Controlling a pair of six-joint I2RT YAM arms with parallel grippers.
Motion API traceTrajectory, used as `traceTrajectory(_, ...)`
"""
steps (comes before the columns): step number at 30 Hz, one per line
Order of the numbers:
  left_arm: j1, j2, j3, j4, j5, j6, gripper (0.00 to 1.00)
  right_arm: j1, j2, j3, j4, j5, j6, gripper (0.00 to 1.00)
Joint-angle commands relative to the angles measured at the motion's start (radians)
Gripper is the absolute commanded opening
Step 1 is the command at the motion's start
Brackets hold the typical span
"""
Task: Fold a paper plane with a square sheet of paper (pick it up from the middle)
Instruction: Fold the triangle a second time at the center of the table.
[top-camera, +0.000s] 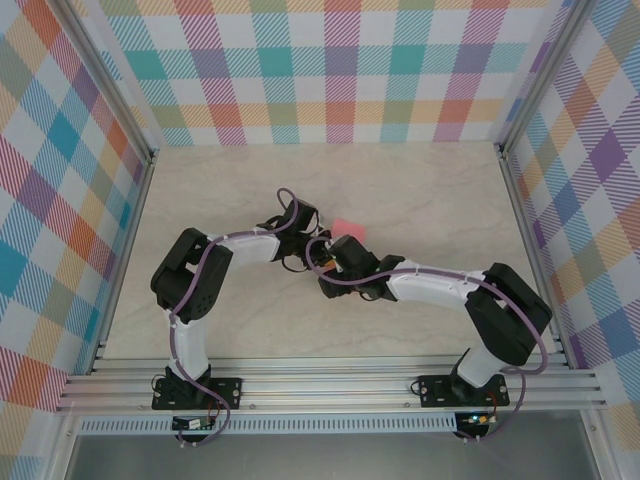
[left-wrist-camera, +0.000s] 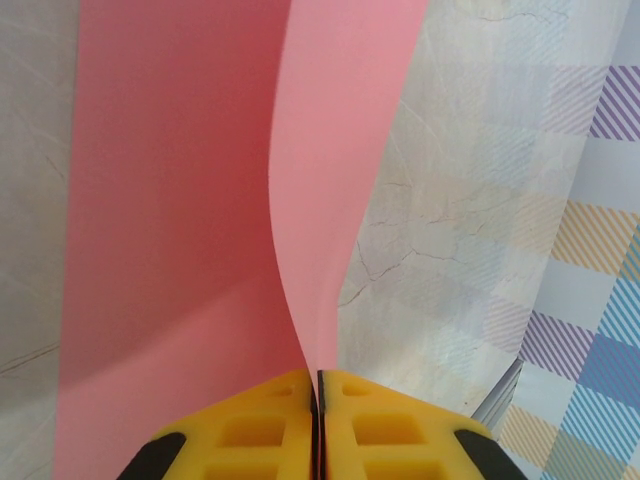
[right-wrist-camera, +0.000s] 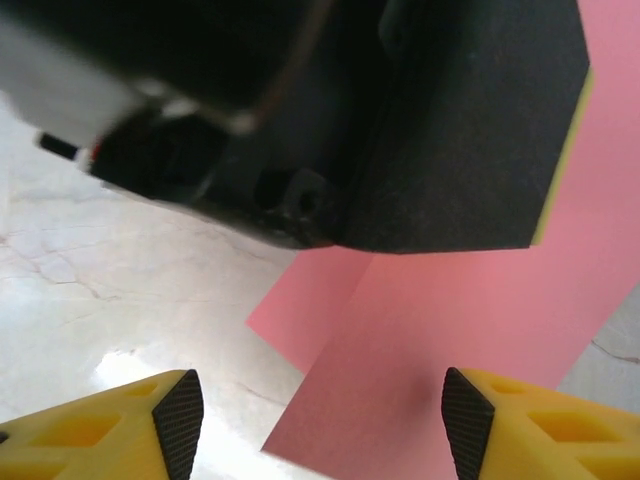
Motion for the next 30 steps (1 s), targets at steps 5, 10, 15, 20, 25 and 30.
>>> traceTrajectory(5,0.011,-0.024,0.024,-0.017,0.024,-0.002,0.09,0.013,0.005,0.018,0.020,0.059,-0.007,0.62)
traceTrajectory(10,0.011,-0.021,0.027,-0.018,0.024,-0.004,0.09,0.013,-0.013,0.010,0.007,0.082,-0.018,0.49)
traceTrajectory(15,0.011,-0.023,0.028,-0.026,0.007,-0.002,0.10,0.014,-0.037,0.000,0.003,0.077,-0.022,0.38)
traceTrajectory(20,0.012,-0.039,0.020,-0.029,-0.027,-0.009,0.16,0.011,-0.045,-0.001,-0.010,0.068,-0.016,0.17)
traceTrajectory(25,0.012,-0.096,-0.003,-0.084,-0.144,-0.013,0.48,-0.015,-0.044,0.016,-0.031,-0.006,-0.018,0.04)
traceTrajectory(30,0.012,-0.168,-0.015,-0.156,-0.271,-0.016,0.61,-0.091,-0.064,0.017,-0.029,-0.157,-0.009,0.00)
